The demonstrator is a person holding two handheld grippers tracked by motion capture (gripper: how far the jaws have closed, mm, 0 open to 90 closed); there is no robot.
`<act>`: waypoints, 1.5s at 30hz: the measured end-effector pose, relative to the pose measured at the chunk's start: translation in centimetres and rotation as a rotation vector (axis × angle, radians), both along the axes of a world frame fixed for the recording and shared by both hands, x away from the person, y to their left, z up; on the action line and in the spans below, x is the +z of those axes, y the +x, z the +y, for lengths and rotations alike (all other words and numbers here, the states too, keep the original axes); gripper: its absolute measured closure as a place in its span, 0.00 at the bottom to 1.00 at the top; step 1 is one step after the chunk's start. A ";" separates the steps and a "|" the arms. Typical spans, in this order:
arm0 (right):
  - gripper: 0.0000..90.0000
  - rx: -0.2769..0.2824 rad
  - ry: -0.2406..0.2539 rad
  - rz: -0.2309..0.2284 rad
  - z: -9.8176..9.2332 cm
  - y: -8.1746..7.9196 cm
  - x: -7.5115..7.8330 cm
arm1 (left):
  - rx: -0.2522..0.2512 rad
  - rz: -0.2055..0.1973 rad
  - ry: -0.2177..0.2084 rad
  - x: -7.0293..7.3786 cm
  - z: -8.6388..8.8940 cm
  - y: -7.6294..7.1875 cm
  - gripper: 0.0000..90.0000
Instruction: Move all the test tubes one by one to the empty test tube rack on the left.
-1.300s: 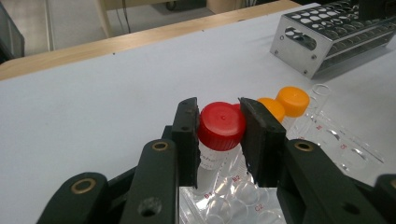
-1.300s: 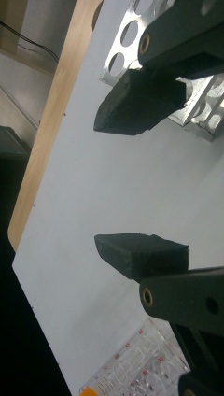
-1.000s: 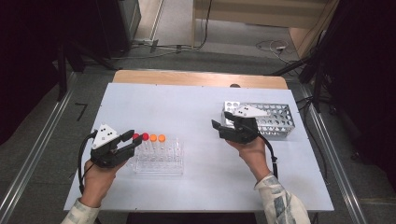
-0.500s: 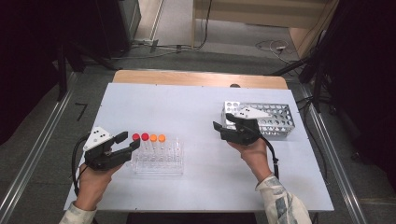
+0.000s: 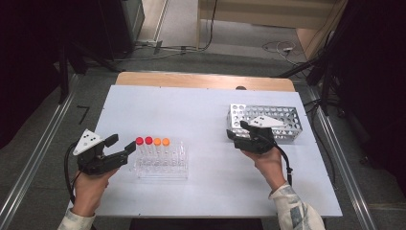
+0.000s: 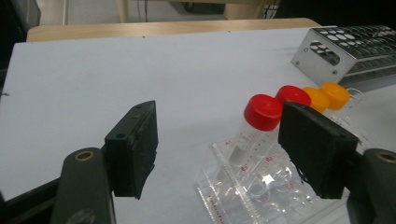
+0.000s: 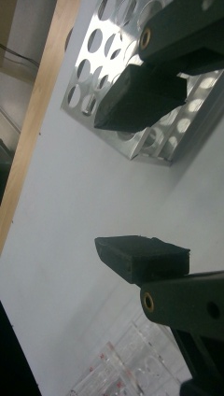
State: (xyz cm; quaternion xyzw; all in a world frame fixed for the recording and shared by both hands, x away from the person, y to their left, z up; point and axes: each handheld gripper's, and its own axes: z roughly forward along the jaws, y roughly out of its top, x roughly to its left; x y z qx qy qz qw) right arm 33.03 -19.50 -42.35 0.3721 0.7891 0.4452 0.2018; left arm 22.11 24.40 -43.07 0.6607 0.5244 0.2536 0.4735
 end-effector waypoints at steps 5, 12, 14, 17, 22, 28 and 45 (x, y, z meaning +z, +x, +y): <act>0.38 -0.030 0.006 0.002 -2.0 -0.6 -0.2 | 0.037 0.003 0.005 -0.4 0.7 -0.1 0.28; 0.37 -0.080 0.018 -0.004 -5.1 -1.5 -0.4 | 0.089 0.011 0.009 -1.2 1.4 0.0 0.25; 0.36 -0.096 0.016 -0.007 -5.8 -1.6 -0.6 | 0.103 0.008 0.016 -1.5 1.4 0.1 0.24; 0.36 -0.113 0.024 0.001 -6.8 -1.8 -1.0 | 0.127 0.019 0.025 -2.1 1.7 0.3 0.25; 0.34 -0.117 0.014 -0.007 -7.7 -2.4 -1.3 | 0.159 0.029 0.032 -2.7 2.3 0.3 0.25; 0.33 -0.138 0.023 -0.007 -8.9 -2.8 -1.5 | 0.159 0.058 0.001 -3.3 2.4 0.3 0.23; 0.32 -0.191 0.035 0.001 -11.6 -3.9 -2.1 | 0.195 0.055 0.005 -4.5 3.3 -0.8 0.21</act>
